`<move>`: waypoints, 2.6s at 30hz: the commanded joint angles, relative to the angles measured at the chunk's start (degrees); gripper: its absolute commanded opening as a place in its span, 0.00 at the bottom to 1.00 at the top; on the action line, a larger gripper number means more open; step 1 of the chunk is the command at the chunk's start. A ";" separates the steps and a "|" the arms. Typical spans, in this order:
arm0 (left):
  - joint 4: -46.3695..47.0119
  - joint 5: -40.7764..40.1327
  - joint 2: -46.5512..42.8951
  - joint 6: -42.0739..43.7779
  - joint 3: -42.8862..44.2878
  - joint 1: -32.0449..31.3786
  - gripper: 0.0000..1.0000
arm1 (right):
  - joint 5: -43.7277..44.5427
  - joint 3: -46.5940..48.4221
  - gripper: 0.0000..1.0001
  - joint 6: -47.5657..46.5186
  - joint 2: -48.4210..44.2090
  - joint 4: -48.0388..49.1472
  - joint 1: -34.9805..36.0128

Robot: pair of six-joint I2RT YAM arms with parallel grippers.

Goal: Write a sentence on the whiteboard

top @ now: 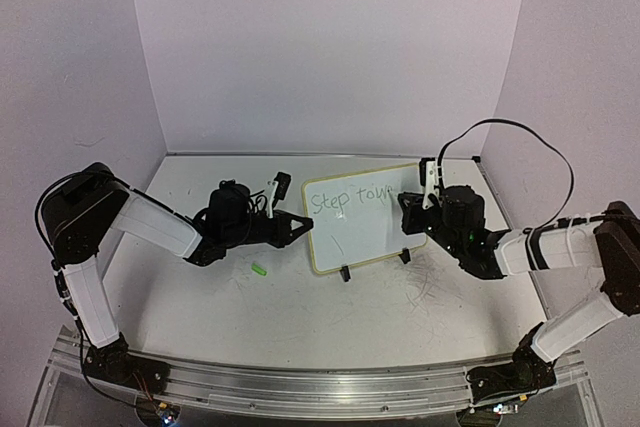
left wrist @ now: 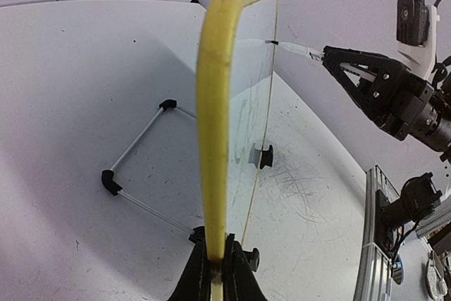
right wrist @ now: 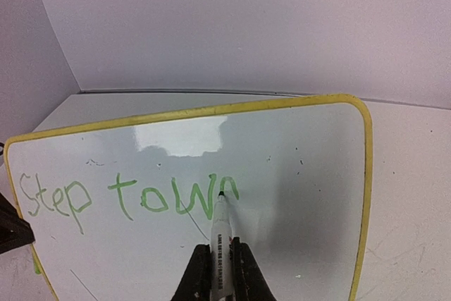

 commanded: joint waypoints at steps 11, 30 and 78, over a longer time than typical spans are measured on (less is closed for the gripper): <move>-1.61 -2.46 -1.81 1.82 0.90 0.30 0.00 | 2.53 -0.88 0.00 1.02 -2.01 -0.66 0.08; -1.64 -2.27 -1.85 1.81 0.84 0.33 0.00 | 4.10 3.67 0.00 -0.81 1.60 1.25 -0.01; -2.28 -2.51 -2.40 2.25 0.67 0.33 0.00 | 0.72 0.49 0.00 -1.94 -8.31 -3.12 -0.12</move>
